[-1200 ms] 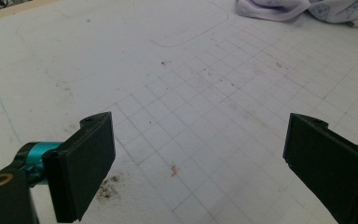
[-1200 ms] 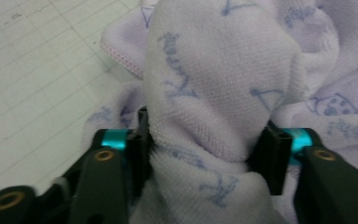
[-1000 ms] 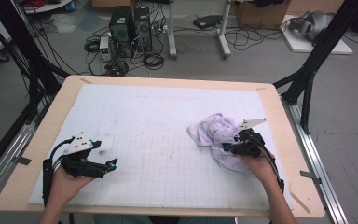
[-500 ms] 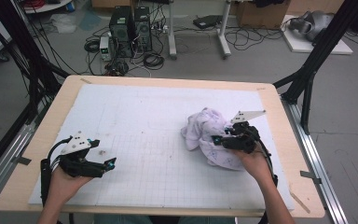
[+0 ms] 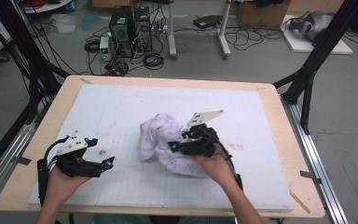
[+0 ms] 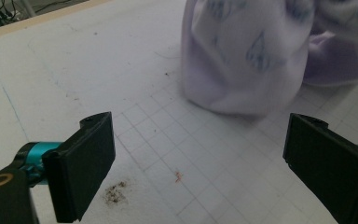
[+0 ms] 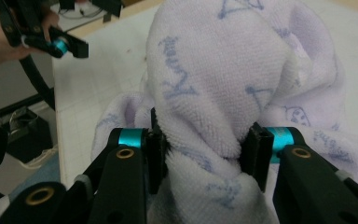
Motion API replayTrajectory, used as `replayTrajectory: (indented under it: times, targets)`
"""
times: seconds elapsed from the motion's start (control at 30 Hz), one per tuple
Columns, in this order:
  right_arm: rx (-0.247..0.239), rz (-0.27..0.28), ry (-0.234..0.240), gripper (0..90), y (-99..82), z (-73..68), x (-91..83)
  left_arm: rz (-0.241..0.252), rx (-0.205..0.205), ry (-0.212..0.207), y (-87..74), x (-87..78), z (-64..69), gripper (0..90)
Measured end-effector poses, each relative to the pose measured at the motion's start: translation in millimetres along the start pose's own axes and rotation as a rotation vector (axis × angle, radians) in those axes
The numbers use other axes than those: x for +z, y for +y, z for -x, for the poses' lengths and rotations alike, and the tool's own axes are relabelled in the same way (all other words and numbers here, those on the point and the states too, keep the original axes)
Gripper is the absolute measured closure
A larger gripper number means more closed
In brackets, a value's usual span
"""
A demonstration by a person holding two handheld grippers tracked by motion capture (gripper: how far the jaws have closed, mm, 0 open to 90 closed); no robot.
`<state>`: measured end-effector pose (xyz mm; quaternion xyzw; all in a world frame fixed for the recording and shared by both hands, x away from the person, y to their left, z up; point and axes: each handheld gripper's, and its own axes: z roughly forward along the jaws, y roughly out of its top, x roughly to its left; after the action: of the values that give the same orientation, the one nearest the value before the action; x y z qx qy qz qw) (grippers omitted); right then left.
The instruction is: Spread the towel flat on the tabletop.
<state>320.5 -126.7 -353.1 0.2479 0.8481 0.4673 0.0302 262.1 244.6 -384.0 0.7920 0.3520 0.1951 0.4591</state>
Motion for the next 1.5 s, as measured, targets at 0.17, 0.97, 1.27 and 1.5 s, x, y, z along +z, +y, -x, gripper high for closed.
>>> replayTrajectory:
  times: [0.17,0.97,1.27,1.5]
  targets:
    - [-0.003,-0.101,0.041,49.5,-10.6,-7.5,40.0,-0.008,0.006,-0.018,1.1,6.2,4.4,9.5]
    - [-0.044,-0.253,0.029,77.0,-74.6,18.2,18.5,-0.218,0.071,-0.126,-11.8,88.4,36.5,62.7]
    - [-0.033,-0.200,0.172,80.2,-73.4,-8.7,-2.5,-0.199,0.075,-0.106,-3.1,79.6,28.5,80.9]
    - [-0.074,-0.197,0.181,65.1,-79.7,-31.6,-14.2,-0.143,0.051,-0.093,12.7,66.6,18.8,71.0]
